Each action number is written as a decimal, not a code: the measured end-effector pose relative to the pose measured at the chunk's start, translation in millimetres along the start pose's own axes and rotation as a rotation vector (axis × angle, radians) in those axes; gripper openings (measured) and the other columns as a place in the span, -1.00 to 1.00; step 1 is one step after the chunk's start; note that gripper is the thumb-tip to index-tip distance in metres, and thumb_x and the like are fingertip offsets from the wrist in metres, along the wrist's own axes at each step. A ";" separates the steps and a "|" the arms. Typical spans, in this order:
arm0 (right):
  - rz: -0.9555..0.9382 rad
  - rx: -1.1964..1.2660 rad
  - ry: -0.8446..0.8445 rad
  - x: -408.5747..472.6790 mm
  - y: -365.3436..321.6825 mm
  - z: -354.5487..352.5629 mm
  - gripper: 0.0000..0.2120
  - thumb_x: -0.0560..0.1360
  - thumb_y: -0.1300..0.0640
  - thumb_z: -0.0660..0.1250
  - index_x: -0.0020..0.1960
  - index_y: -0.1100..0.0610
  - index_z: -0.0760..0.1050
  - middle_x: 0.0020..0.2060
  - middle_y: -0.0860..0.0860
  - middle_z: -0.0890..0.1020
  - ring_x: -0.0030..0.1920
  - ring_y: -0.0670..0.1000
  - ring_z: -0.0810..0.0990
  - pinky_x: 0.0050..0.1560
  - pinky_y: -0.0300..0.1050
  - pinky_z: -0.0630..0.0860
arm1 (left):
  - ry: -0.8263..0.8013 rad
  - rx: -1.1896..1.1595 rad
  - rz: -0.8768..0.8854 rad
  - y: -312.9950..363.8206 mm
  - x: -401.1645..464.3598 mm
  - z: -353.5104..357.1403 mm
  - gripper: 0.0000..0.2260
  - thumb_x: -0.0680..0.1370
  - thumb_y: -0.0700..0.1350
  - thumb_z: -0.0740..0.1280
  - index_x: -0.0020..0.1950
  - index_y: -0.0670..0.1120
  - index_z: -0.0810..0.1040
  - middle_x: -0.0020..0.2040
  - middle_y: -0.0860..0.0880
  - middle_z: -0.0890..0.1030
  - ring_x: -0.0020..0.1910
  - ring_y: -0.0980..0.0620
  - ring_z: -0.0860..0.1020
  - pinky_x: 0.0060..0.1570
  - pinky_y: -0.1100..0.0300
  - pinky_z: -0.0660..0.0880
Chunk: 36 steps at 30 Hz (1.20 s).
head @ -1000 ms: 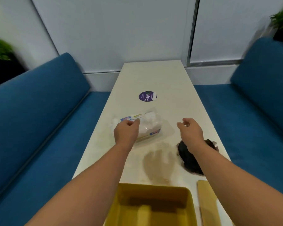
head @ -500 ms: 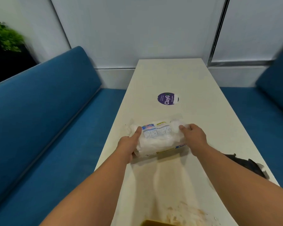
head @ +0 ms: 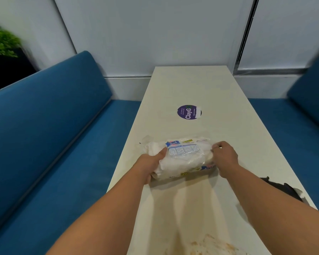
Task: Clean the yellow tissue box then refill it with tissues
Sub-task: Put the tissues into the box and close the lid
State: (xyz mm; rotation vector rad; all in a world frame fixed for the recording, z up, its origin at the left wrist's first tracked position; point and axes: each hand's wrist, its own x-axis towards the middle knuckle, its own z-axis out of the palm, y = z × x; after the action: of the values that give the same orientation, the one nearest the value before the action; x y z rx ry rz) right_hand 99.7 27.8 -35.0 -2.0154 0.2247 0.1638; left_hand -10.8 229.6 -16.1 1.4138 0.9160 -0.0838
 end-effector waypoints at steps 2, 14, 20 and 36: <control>-0.009 -0.007 0.008 2.0 1.2 1.6 -0.82 0.62 0.15 0.13 0.05 0.15 0.50 -0.03 0.07 0.55 -0.37 -0.02 0.49 -0.53 -0.27 0.33 | -0.018 -0.005 -0.011 0.9 1.0 1.6 -0.59 0.40 0.17 0.50 -0.18 -0.15 0.48 -0.42 -0.04 0.47 -0.53 0.01 0.42 -0.63 0.38 0.26; 0.008 -0.040 0.066 1.3 0.3 0.3 -0.84 0.58 0.23 0.13 0.00 0.14 0.49 -0.06 0.07 0.52 -0.14 0.09 0.45 -0.33 -0.16 0.32 | -0.046 -0.172 -0.044 -16.5 3.7 -52.1 -0.58 0.34 -0.01 0.59 0.12 -0.14 0.63 -0.04 -0.12 0.72 -0.05 -0.15 0.69 -0.06 -0.03 0.63; -0.004 -0.040 0.079 -2.7 0.3 0.7 -0.86 0.57 0.23 0.13 -0.01 0.17 0.47 -0.05 0.06 0.52 -0.12 0.08 0.44 -0.28 -0.16 0.34 | -0.108 -0.275 -0.008 -16.4 -6.1 -54.7 -0.64 0.42 -0.13 0.52 0.19 -0.12 0.58 0.00 -0.13 0.71 -0.04 -0.15 0.69 -0.09 -0.02 0.62; -0.615 -0.368 0.297 -25.5 -3.5 4.7 -0.67 0.45 0.07 0.36 0.21 0.08 0.54 0.20 0.08 0.57 0.23 0.19 0.47 0.20 0.07 0.34 | -0.081 -0.332 -0.024 -26.2 -17.4 -108.9 -0.64 0.44 -0.17 0.48 0.23 -0.14 0.55 0.06 -0.16 0.69 0.01 -0.19 0.67 -0.12 -0.06 0.61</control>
State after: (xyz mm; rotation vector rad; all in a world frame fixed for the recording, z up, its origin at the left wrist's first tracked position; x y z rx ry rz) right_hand 75.7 35.8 -28.5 -2.3723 -0.2643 -0.5181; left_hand -90.8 310.0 -14.6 1.0843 0.8368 -0.0064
